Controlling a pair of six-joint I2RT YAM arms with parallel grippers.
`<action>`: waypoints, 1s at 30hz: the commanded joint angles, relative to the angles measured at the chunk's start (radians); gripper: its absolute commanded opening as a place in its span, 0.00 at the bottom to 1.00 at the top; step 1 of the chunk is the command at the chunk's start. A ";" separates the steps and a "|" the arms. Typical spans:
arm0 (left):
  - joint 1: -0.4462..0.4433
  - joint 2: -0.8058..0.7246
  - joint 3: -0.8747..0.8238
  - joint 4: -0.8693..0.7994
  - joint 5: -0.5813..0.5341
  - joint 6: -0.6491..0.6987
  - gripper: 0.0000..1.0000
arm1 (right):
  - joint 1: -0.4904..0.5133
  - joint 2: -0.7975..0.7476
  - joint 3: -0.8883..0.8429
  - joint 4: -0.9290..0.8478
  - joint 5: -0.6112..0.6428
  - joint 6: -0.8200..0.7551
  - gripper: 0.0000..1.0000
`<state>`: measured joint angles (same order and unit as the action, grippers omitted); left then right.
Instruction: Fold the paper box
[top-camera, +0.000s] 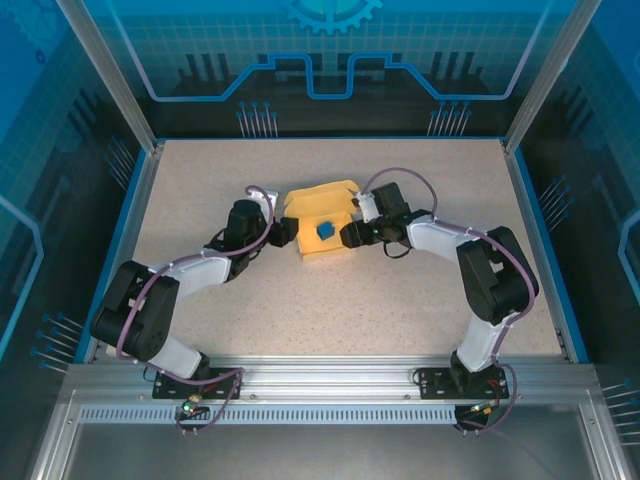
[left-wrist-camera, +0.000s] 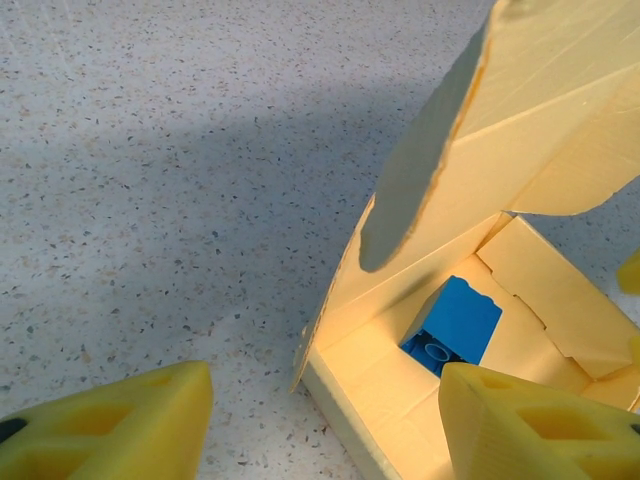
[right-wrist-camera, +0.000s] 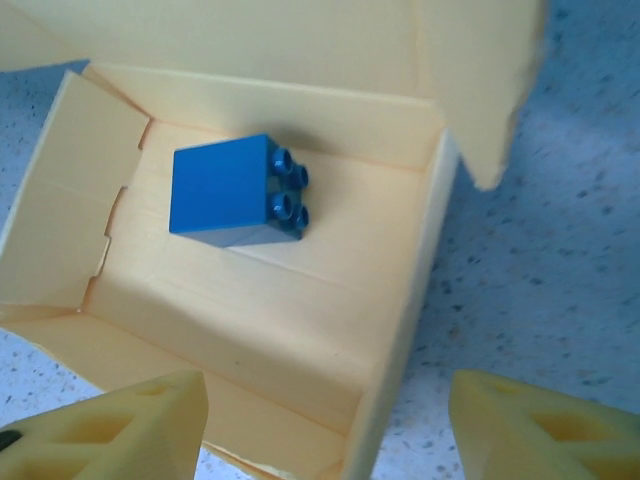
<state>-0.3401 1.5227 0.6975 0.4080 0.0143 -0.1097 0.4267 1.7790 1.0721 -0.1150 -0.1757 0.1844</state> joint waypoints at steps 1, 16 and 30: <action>0.006 -0.001 0.031 0.003 -0.009 0.041 0.63 | -0.019 -0.032 0.053 0.001 0.083 -0.098 0.66; 0.007 0.050 0.099 -0.055 0.002 0.068 0.43 | -0.023 0.078 0.261 -0.052 0.140 -0.290 0.50; 0.007 0.056 0.115 -0.060 0.009 0.066 0.33 | -0.023 0.083 0.259 -0.064 0.120 -0.301 0.25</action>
<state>-0.3374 1.5711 0.7788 0.3588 0.0147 -0.0673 0.4156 1.8568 1.3197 -0.1658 -0.0372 -0.1101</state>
